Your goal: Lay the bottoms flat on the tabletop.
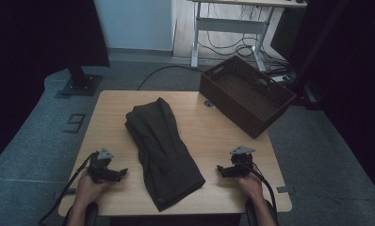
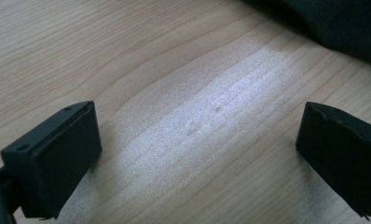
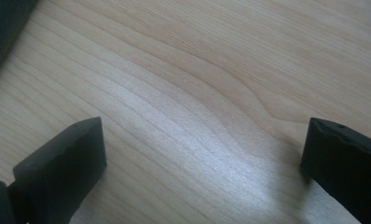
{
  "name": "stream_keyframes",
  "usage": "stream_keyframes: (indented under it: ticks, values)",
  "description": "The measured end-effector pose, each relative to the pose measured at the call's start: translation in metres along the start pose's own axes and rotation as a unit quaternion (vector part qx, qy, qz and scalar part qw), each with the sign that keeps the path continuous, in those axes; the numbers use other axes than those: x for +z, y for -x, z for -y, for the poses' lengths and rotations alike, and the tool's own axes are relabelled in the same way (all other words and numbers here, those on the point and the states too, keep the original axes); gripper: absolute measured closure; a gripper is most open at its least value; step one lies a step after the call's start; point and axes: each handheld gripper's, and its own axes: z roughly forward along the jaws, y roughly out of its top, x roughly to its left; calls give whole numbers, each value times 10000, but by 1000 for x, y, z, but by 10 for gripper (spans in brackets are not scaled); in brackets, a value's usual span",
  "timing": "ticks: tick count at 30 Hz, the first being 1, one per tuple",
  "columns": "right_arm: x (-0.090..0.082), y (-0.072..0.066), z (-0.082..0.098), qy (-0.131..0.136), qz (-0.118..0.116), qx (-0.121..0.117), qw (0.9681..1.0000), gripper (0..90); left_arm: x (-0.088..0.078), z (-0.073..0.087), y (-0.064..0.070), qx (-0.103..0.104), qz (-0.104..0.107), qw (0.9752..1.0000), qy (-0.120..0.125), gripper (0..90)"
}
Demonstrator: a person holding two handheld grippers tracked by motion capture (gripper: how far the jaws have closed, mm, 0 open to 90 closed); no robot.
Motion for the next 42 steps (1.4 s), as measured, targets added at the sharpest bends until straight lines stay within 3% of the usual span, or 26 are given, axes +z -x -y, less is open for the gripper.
stream_keyframes:
  ticks: [3,5,10,15,21,27,34,42]
  values:
    - [-4,-1,-2,-34,6,-83,10000,0,0,0,0,7,6,10000,-1,0]
    - [-9,-1,-5,80,-40,-66,9999,5,0,0,0,7,6,10000,0,0]
    - [-20,-5,-14,298,-326,14,9990,42,0,0,1,-16,-11,10000,2,0]
    - [-26,-19,-26,312,-508,-226,9980,92,-2,-2,4,-71,-50,10000,-44,19]
    - [-28,-35,-39,225,-659,-496,9963,130,-10,-11,14,151,3,9994,318,38]
    - [-24,-56,-50,105,-832,-748,9937,131,-13,-21,26,317,153,9977,571,40]
    - [-12,-78,-60,39,-1020,-910,9906,130,-15,-39,35,349,314,9957,800,0]
    - [3,-95,-57,-186,-914,-1147,9890,130,-2,-65,45,467,262,9951,826,0]
